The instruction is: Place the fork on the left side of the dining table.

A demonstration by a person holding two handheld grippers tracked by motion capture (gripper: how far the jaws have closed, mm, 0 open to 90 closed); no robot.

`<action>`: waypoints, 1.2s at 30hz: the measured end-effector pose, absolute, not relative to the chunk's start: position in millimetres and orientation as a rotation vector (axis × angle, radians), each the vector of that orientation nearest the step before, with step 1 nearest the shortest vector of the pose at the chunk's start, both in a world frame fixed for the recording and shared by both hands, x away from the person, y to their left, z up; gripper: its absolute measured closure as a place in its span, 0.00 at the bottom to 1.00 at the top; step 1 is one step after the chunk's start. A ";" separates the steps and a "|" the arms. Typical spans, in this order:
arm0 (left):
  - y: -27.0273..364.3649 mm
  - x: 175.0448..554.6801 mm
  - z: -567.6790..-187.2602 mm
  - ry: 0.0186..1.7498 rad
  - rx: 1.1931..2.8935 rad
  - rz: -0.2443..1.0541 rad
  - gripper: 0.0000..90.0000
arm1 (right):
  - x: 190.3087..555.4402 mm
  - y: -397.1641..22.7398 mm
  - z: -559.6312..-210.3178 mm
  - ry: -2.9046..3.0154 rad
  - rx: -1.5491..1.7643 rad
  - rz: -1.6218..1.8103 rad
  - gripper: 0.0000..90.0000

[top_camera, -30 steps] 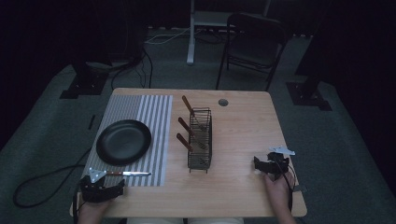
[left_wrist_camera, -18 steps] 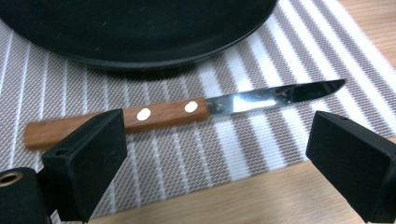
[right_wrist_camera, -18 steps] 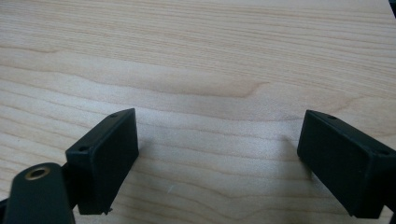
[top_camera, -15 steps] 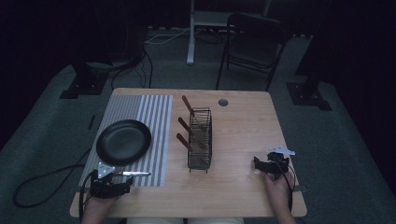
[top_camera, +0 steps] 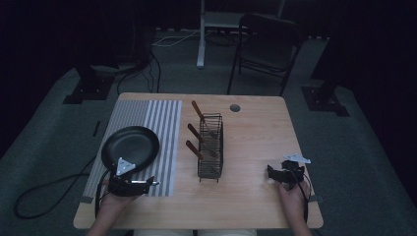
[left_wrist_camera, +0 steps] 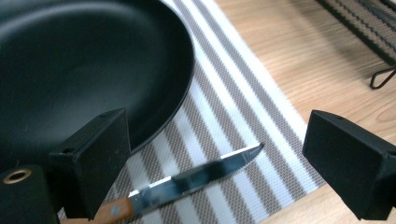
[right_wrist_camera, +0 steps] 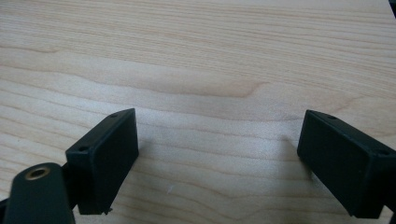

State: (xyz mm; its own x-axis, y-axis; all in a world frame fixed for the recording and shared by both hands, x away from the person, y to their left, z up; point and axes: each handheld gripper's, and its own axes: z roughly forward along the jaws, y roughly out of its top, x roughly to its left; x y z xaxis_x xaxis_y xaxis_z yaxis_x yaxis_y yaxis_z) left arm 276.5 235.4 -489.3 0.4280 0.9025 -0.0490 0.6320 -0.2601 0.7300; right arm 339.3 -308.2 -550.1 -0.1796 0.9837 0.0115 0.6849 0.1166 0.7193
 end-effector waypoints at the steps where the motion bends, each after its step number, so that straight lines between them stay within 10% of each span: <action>1: 235.4 276.5 -489.3 1.292 1.995 0.503 0.09 | 339.4 -308.3 -550.1 1.925 1.611 0.828 0.13; 36: 162.9 348.9 -429.9 1.068 1.975 0.380 0.12 | 339.3 -308.3 -550.2 1.924 1.612 0.829 0.13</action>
